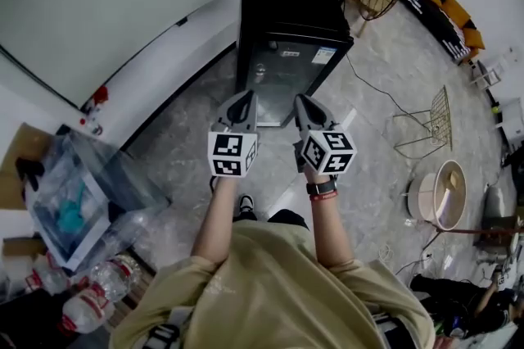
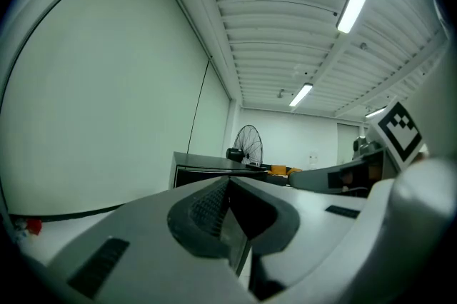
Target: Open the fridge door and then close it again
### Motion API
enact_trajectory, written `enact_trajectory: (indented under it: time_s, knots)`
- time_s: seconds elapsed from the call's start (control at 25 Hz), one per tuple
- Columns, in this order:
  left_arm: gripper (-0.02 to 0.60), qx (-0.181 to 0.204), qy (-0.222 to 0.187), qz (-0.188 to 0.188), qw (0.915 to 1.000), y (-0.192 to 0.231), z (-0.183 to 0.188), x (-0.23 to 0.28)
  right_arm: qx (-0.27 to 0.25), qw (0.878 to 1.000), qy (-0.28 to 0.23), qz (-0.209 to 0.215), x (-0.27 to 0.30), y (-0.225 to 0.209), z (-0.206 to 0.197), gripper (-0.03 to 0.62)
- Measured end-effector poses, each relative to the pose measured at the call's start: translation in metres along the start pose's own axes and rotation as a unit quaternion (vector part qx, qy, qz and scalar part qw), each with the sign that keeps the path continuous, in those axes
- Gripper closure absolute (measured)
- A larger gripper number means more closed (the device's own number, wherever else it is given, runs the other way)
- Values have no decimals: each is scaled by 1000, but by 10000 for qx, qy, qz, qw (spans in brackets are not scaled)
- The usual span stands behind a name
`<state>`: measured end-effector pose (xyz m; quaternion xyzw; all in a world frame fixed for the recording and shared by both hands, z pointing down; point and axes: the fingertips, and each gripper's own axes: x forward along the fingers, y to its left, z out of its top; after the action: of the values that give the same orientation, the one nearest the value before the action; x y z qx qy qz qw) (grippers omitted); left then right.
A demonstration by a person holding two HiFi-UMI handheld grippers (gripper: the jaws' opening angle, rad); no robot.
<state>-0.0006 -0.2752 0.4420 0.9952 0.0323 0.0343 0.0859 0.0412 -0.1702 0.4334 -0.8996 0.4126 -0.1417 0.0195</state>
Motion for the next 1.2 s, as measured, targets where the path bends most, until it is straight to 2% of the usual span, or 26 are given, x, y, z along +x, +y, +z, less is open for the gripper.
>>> enact_trajectory:
  time_s: [0.28, 0.64, 0.96, 1.2]
  knots:
    - [563, 95, 17, 168, 9998, 24, -2, 1, -102, 9999, 27, 59, 23, 0, 5, 568]
    - [563, 8, 232, 396, 9989, 52, -20, 37, -302, 9990, 175, 295, 72, -21, 13, 568]
    - [561, -167, 471, 496, 9975, 82, -32, 93, -918, 9926, 391, 694, 127, -49, 36, 567]
    - [560, -321, 675, 620, 9953, 107, -51, 130, -1471, 9811, 537, 1140, 166, -58, 52, 551]
